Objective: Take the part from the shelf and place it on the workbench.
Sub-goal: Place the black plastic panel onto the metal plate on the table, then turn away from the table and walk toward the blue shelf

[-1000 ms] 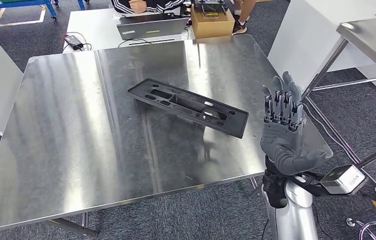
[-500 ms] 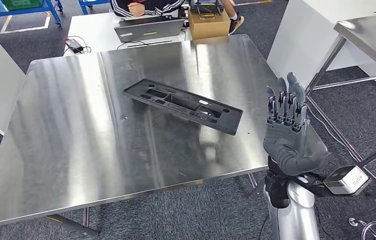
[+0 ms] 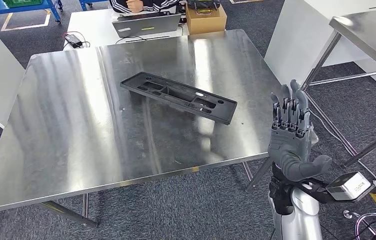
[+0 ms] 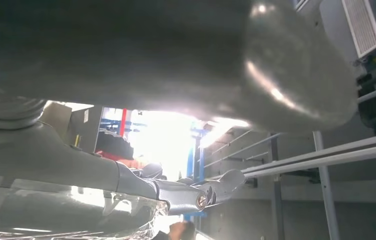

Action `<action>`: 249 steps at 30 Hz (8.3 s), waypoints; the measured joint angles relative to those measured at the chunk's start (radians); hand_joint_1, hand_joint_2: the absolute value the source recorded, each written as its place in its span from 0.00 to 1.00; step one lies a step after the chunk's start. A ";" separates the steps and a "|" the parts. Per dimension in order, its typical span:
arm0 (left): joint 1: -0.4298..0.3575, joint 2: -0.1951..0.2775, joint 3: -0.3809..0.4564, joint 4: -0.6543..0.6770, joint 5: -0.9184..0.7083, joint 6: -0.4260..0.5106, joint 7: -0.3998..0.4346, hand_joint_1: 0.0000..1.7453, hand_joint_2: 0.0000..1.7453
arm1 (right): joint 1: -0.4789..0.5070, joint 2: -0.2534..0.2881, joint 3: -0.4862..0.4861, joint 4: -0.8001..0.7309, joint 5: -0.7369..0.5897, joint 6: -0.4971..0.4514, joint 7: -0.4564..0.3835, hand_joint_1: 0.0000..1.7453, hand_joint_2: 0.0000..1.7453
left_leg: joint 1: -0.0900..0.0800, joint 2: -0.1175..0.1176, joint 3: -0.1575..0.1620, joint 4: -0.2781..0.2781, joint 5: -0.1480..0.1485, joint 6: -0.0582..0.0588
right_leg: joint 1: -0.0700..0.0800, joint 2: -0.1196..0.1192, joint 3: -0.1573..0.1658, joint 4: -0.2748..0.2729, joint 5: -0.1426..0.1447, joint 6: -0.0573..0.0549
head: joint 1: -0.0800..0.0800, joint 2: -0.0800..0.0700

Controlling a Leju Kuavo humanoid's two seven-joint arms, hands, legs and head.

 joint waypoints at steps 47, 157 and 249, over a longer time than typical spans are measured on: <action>0.021 -0.025 0.024 -0.011 0.016 -0.023 -0.052 0.00 0.00 | 0.159 0.007 -0.132 0.351 0.250 -0.369 0.210 0.00 0.00 | 0.001 0.015 -0.132 -0.040 0.173 -0.003 | 0.007 0.002 0.147 -0.065 -0.094 0.007 | 0.004 0.000; 0.017 -0.049 0.050 -0.010 -0.129 -0.012 -0.014 0.00 0.00 | 0.021 -0.080 -0.224 1.665 0.665 -0.610 0.794 0.00 0.00 | 0.012 -0.003 -0.006 -0.049 0.042 0.024 | 0.011 0.048 0.032 0.036 -0.095 -0.007 | 0.004 0.000; 0.047 -0.073 0.057 -0.007 -0.134 -0.006 0.025 0.00 0.00 | 0.027 -0.074 -0.229 1.668 0.685 -0.588 0.787 0.00 0.00 | 0.013 -0.033 -0.013 -0.017 0.017 0.020 | 0.002 0.102 -0.026 0.021 -0.017 0.009 | 0.001 0.000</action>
